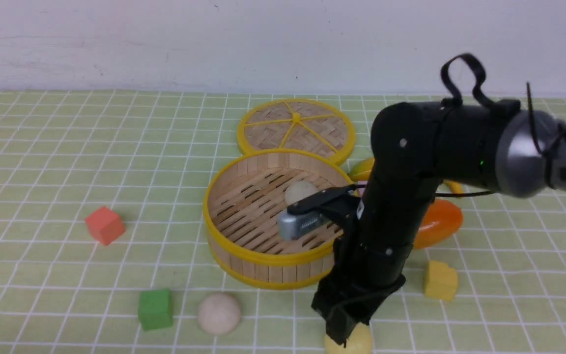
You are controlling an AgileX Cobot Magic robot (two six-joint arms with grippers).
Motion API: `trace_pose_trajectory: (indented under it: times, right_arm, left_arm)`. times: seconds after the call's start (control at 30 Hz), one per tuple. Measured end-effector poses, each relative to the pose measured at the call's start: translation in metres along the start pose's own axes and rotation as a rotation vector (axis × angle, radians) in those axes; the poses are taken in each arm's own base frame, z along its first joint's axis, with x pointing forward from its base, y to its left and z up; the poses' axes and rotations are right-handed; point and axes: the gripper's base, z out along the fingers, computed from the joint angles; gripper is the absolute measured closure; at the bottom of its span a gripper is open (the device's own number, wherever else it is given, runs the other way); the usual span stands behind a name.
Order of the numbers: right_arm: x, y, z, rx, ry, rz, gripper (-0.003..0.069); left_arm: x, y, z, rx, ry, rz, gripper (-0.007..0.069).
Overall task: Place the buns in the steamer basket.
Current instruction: Use the right arm to grab a steamed stuffed bun
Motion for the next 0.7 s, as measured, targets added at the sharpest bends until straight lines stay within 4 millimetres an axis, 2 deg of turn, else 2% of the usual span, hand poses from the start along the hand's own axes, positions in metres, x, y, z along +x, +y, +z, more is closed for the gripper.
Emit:
trace_pose_trajectory:
  times: [0.17,0.37,0.57,0.63,0.7]
  right_arm:
    - [-0.004,0.013,0.011,0.165,-0.023,-0.057,0.0274]
    - [-0.006,0.008,0.021,0.215,0.002,-0.041,0.034]
    - [-0.007,0.006,0.033,0.193,0.027,-0.008,0.0529]
    - [-0.007,0.006,0.035,0.192,0.031,-0.007,0.0557]
    - [-0.007,0.006,0.037,0.188,0.038,-0.003,0.0621]
  left_arm:
    - [0.0,0.0,0.0,0.0,0.0,0.0,0.0496]
    - [0.0,0.0,0.0,0.0,0.0,0.0,0.0491]
    - [0.0,0.0,0.0,0.0,0.0,0.0,0.0486]
    - [0.0,0.0,0.0,0.0,0.0,0.0,0.0483]
    - [0.0,0.0,0.0,0.0,0.0,0.0,0.048]
